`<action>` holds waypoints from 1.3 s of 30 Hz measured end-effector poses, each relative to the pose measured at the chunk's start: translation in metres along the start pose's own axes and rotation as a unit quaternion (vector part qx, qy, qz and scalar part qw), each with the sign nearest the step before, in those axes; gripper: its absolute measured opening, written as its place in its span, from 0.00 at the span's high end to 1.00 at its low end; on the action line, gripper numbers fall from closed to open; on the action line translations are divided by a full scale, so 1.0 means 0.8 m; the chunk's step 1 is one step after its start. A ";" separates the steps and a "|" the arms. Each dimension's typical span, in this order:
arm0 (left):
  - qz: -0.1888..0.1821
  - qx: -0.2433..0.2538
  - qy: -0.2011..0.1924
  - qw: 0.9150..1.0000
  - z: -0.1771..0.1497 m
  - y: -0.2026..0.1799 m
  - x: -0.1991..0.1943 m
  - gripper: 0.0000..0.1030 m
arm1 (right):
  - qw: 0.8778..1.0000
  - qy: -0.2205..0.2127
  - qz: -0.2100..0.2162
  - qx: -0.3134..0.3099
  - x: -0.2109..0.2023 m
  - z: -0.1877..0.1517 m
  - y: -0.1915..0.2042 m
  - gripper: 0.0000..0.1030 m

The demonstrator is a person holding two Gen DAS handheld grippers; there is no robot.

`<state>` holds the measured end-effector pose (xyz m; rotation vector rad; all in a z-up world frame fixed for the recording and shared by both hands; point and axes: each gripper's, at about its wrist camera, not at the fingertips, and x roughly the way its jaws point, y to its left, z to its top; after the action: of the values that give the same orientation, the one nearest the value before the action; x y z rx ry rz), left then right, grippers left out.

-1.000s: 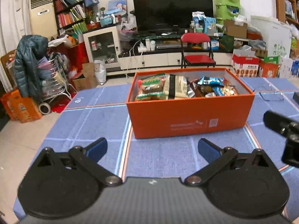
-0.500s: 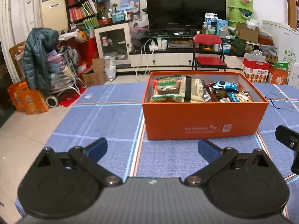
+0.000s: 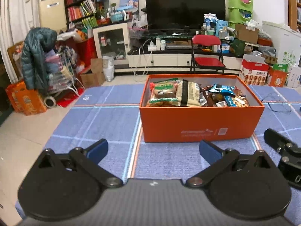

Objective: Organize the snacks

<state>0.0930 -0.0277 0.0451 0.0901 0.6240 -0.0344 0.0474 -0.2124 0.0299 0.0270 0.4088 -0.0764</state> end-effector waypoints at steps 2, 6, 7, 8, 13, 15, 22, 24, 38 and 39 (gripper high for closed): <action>-0.003 -0.010 -0.005 1.000 0.001 0.004 -0.002 0.01 | 1.000 0.001 -0.002 -0.002 0.001 0.001 0.002 0.07; -0.001 -0.028 -0.020 0.999 0.001 0.011 -0.005 0.01 | 1.000 0.027 -0.005 -0.001 0.016 0.009 0.014 0.08; 0.017 -0.025 -0.022 0.999 0.001 0.010 -0.005 0.01 | 0.999 0.033 -0.008 -0.002 0.020 0.013 0.019 0.08; 0.031 -0.018 -0.025 0.999 0.003 0.009 -0.004 0.01 | 0.999 0.038 -0.014 -0.005 0.024 0.020 0.026 0.07; 0.051 -0.016 -0.023 0.998 0.008 0.018 -0.002 0.01 | 0.999 0.046 -0.019 0.004 0.025 0.050 0.045 0.07; 0.057 -0.019 -0.021 0.998 0.009 0.020 0.000 0.01 | 0.999 0.050 -0.019 0.005 0.023 0.053 0.050 0.07; 0.050 -0.027 -0.021 0.998 0.008 0.027 -0.002 0.01 | 0.999 0.051 -0.016 0.009 0.017 0.055 0.052 0.07; 0.045 -0.034 -0.018 0.998 0.009 0.029 -0.002 0.01 | 0.999 0.049 -0.016 0.009 0.016 0.055 0.052 0.07; 0.055 -0.018 -0.030 0.998 0.009 0.022 -0.008 0.01 | 0.999 0.047 -0.017 0.006 0.016 0.054 0.053 0.08; 0.058 -0.017 -0.035 0.998 0.008 0.021 -0.009 0.01 | 0.999 0.049 -0.016 0.007 0.017 0.054 0.052 0.08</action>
<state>0.0919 -0.0116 0.0556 0.0916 0.5476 0.0853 0.0799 -0.1737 0.0649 0.0378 0.5058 -0.1101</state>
